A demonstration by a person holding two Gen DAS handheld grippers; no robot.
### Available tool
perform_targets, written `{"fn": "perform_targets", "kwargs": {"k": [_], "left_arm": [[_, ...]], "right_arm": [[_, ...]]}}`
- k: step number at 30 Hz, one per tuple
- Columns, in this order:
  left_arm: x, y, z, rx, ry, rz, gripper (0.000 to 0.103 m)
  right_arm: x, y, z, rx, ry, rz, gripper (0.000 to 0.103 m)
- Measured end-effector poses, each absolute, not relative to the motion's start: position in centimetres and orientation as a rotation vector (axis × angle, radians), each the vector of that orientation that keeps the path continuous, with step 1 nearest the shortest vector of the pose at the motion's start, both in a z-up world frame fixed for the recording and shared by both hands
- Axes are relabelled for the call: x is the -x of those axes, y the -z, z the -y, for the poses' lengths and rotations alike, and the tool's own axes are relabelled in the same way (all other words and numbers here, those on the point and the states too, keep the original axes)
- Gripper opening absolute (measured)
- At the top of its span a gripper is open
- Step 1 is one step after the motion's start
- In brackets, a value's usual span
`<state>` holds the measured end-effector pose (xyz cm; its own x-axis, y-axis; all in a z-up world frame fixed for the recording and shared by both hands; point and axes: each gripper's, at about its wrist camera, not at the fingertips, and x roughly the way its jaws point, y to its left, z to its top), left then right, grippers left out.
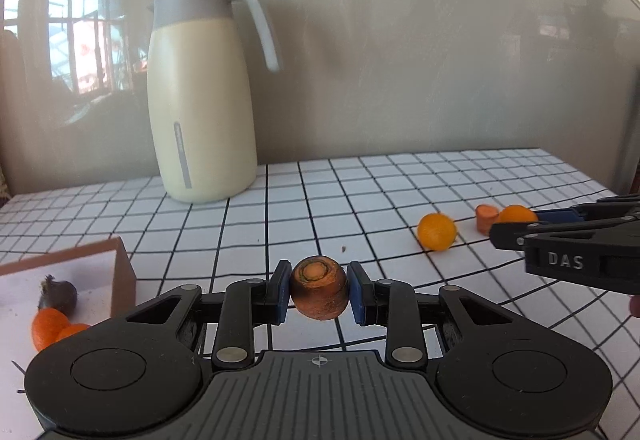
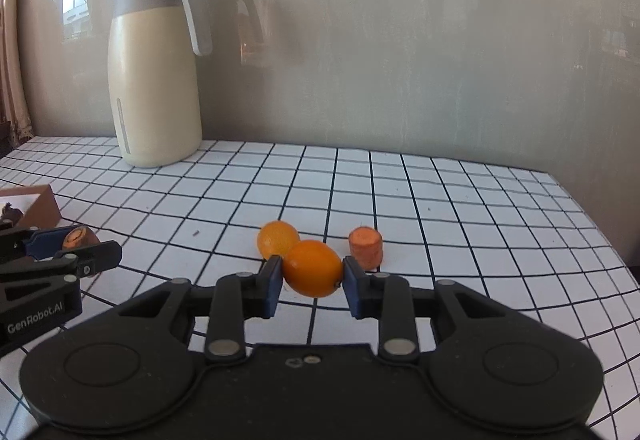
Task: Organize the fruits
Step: 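Grasp the brown round fruit with the left gripper while the right gripper grasps an orange, then carry the brown fruit and orange over the white tray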
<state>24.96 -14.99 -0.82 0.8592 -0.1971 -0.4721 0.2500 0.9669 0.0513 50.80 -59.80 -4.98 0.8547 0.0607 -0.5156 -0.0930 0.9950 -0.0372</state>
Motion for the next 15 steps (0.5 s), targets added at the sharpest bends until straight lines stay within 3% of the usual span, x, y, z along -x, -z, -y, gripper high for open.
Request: {"fn": "perform_targets", "kwargs": {"k": [15], "left_arm": [[-19.6,-2.4,9.1,-0.115,0.201,-0.403,0.03]], "right_arm": [[-45.7,1.0,56.1,0.072,-0.133,-0.437,0.024]]}}
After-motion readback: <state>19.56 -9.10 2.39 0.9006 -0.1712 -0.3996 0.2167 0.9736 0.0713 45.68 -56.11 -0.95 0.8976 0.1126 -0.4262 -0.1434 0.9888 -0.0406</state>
